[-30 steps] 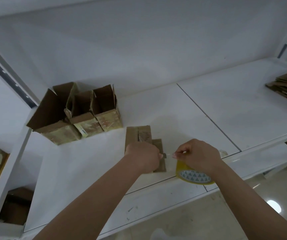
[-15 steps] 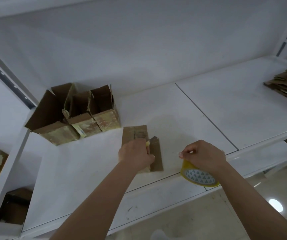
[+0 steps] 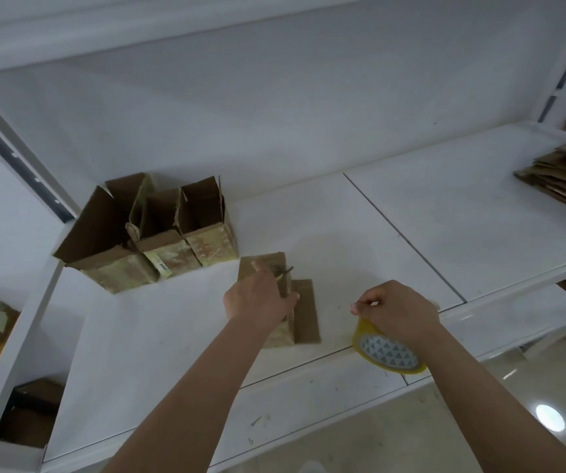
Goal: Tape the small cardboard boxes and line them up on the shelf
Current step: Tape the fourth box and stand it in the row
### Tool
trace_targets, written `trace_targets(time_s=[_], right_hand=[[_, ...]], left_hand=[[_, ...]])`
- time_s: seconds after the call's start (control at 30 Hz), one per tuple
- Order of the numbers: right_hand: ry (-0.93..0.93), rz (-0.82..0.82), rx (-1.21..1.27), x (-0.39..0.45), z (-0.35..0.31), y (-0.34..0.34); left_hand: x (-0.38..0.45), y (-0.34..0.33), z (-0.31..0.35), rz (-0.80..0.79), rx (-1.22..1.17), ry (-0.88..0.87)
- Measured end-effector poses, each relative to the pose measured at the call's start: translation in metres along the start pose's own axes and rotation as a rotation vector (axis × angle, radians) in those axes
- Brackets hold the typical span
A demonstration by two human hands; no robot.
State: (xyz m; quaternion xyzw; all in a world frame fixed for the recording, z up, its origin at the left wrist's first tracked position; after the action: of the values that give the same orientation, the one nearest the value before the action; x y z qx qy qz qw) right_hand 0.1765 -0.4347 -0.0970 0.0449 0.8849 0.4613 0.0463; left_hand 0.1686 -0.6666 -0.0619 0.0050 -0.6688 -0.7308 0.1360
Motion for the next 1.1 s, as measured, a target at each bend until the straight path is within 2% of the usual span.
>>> trace_targets(time_s=[0.1, 0.23, 0.3, 0.37, 0.47, 0.57, 0.7, 0.9, 1.1], right_hand=[[-0.034, 0.031, 0.092, -0.002, 0.004, 0.004], [-0.059, 0.082, 0.182, -0.001, 0.004, 0.012], [-0.074, 0.126, 0.225, 0.001, 0.003, 0.016], [-0.086, 0.160, 0.259, 0.002, 0.000, 0.018], [-0.081, 0.185, 0.285, 0.003, -0.008, 0.020], [-0.071, 0.201, 0.301, 0.004, -0.013, 0.023], [-0.075, 0.210, 0.318, 0.003, -0.015, 0.026], [-0.014, 0.122, 0.388, 0.000, -0.035, 0.024], [0.129, -0.158, 0.510, -0.012, -0.074, 0.015]], left_hand=[[0.001, 0.003, 0.002, -0.032, -0.083, -0.156], [-0.005, 0.016, -0.009, -0.165, -0.166, -0.305], [-0.008, 0.022, -0.011, -0.118, -0.261, -0.298], [-0.010, 0.025, -0.003, 0.016, -0.299, -0.215], [-0.014, 0.017, 0.021, 0.151, -0.122, -0.126], [-0.018, 0.005, 0.031, 0.134, -0.057, -0.096], [-0.025, 0.000, 0.021, 0.103, -0.104, -0.200], [-0.036, 0.014, -0.028, -0.034, -0.292, -0.273], [-0.036, 0.027, -0.078, -0.184, -0.471, -0.324]])
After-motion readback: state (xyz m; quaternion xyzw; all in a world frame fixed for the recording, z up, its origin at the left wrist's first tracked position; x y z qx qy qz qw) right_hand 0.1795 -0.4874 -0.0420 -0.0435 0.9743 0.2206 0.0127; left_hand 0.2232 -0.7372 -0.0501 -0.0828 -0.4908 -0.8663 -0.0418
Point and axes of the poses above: each hand's wrist, its own x-axis towards the middle knuckle, its own y-axis out of the back of the hand, z = x × y, the point moved 5 cm from there along x, towards the middle knuckle, and after that the axes turned 13 degrees about z, right-handed, at the moved point
